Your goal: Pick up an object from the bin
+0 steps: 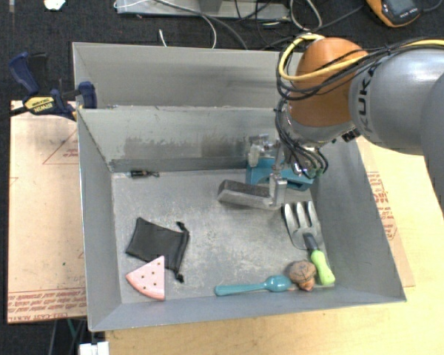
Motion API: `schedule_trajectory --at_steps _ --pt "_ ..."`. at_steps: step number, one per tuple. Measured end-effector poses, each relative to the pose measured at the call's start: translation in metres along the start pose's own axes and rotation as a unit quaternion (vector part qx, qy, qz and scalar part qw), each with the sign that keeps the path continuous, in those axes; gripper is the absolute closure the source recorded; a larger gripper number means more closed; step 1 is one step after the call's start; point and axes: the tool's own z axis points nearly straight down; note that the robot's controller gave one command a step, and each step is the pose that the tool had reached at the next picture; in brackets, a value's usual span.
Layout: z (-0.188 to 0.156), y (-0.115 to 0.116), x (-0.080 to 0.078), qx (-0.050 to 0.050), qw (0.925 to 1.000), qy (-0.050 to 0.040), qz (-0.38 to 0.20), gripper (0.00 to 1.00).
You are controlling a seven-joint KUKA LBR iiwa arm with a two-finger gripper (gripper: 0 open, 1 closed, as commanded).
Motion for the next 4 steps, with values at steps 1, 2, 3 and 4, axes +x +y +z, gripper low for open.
schedule_trajectory --at_steps 1,2,3,4 --pt "0.049 0.024 0.001 0.0 0.9925 0.0065 0.122 1.0" --pt "0.049 0.024 0.001 0.001 0.9925 0.0064 0.122 1.0" --pt "-0.032 0.03 0.008 0.0 0.9888 0.0024 0.149 1.0" --pt "-0.108 0.022 0.021 0.0 0.9876 0.0047 0.157 1.0"
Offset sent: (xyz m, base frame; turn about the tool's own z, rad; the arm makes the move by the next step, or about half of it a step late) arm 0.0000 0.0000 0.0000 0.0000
